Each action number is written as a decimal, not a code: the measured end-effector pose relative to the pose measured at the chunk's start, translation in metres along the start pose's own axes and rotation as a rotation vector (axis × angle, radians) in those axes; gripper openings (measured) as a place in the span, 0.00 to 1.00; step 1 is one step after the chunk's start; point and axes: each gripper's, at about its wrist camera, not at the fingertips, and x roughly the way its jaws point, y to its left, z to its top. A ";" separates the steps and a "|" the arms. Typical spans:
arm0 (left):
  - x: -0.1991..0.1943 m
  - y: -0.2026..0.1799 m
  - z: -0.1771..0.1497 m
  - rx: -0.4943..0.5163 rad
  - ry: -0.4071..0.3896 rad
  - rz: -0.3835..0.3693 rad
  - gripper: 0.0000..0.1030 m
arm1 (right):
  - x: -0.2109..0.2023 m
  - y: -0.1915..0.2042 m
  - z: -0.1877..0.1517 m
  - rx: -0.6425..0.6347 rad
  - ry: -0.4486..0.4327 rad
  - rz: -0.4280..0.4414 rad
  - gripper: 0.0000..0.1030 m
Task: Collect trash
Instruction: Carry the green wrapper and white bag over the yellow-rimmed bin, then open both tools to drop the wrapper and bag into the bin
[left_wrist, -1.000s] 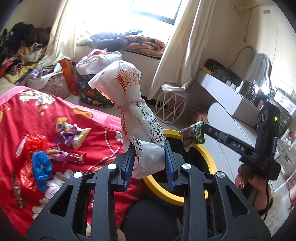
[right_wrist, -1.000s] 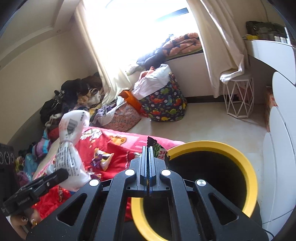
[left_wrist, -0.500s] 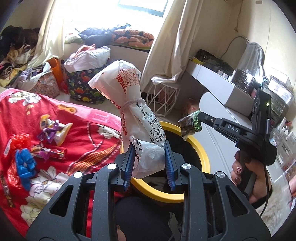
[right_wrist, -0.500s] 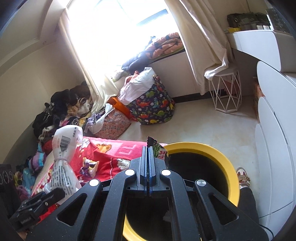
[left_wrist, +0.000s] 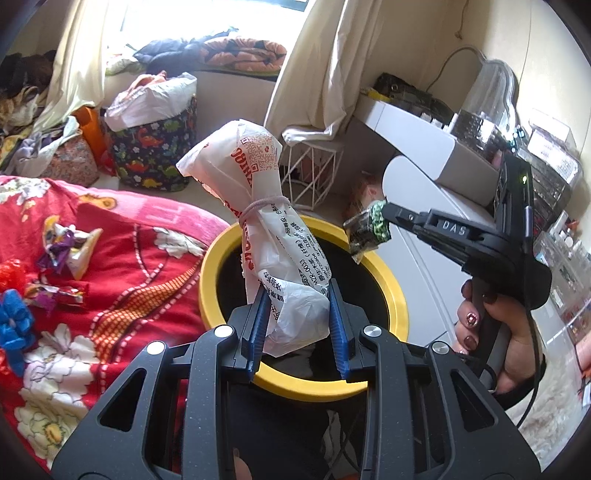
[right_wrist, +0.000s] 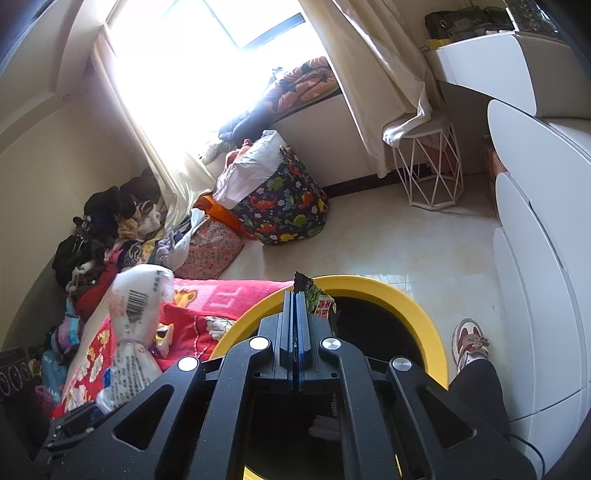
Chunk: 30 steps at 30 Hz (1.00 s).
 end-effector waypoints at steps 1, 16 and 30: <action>0.003 0.000 -0.001 0.000 0.009 -0.004 0.23 | 0.001 -0.002 0.000 0.003 0.002 -0.002 0.01; 0.044 -0.010 -0.011 0.002 0.114 -0.048 0.23 | 0.013 -0.014 -0.002 0.025 0.046 -0.005 0.02; 0.035 0.006 -0.012 -0.041 0.040 0.017 0.89 | 0.019 -0.019 -0.007 0.066 0.058 -0.005 0.51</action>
